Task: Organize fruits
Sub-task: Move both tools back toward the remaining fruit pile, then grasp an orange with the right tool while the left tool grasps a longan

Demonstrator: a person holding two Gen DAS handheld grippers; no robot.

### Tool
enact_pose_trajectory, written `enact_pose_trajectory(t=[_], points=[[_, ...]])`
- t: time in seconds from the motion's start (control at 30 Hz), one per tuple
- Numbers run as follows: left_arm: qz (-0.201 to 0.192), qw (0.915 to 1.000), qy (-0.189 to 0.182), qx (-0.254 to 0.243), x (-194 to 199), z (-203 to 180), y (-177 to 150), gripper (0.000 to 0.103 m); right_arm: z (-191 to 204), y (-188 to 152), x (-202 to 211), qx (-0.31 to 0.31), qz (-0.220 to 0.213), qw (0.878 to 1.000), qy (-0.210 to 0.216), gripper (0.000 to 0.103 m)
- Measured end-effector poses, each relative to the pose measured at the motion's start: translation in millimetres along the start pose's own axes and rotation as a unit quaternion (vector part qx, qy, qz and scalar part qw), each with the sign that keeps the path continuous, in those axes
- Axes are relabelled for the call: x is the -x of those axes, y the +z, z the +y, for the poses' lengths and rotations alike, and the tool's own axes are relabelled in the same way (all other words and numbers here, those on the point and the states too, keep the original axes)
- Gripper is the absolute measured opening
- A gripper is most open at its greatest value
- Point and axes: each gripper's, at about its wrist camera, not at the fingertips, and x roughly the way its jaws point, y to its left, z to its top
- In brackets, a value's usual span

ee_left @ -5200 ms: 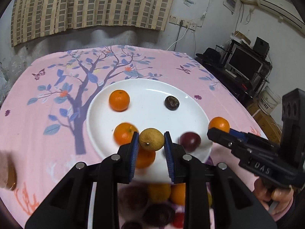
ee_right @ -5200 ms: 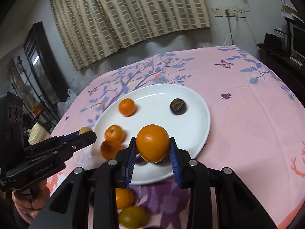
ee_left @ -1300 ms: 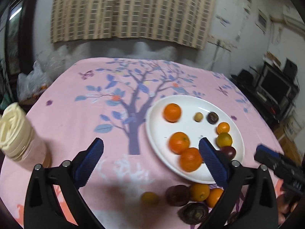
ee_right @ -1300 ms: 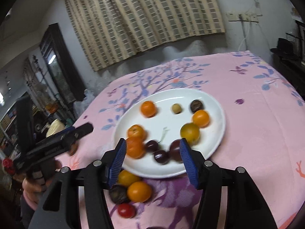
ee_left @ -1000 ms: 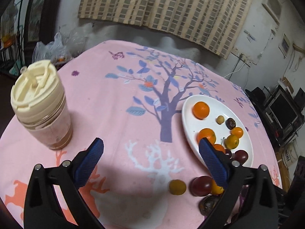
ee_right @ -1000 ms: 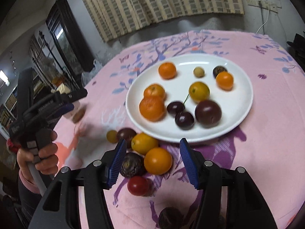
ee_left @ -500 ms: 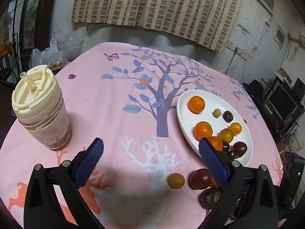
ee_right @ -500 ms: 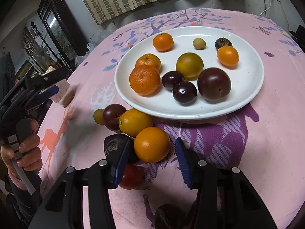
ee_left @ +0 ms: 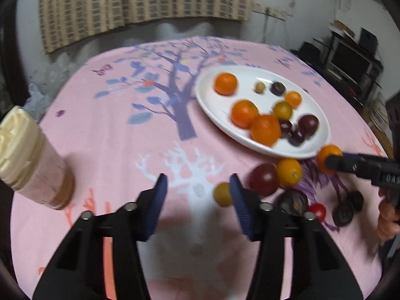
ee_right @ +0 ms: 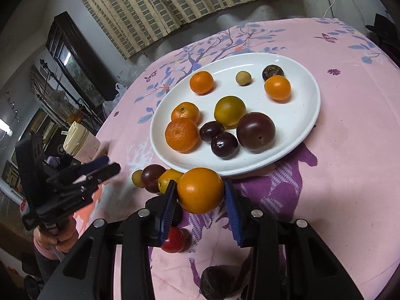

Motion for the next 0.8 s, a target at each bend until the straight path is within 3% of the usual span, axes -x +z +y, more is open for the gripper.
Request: enact_pose_trajectory(t=[0.17,0.3,0.4,0.67,0.8], points=[[0.001,0.9992,-0.025,-0.03,1,-12,-5,0.045,0,0,1,0.003,0.003,1.0,-0.001,0.039],[0.012,0.9987,-0.02,-0.046,-7,-22,-9,0.044,0,-1,0,0.005,0.005,1.0,-0.004,0.039],[0.027,0.9982,-0.022,-0.048,-16,-23,-10,0.037,1,-1,0,0.005,0.006,1.0,-0.007,0.039],[0.042,0.9983,-0.012,-0.038,-35,-23,-12,0.035,1,-1,0,0.006,0.006,1.0,-0.008,0.039],[0.041,0.998,-0.016,-0.046,-36,-27,-12,0.027,1,-1,0,0.007,0.005,1.0,-0.01,0.039]])
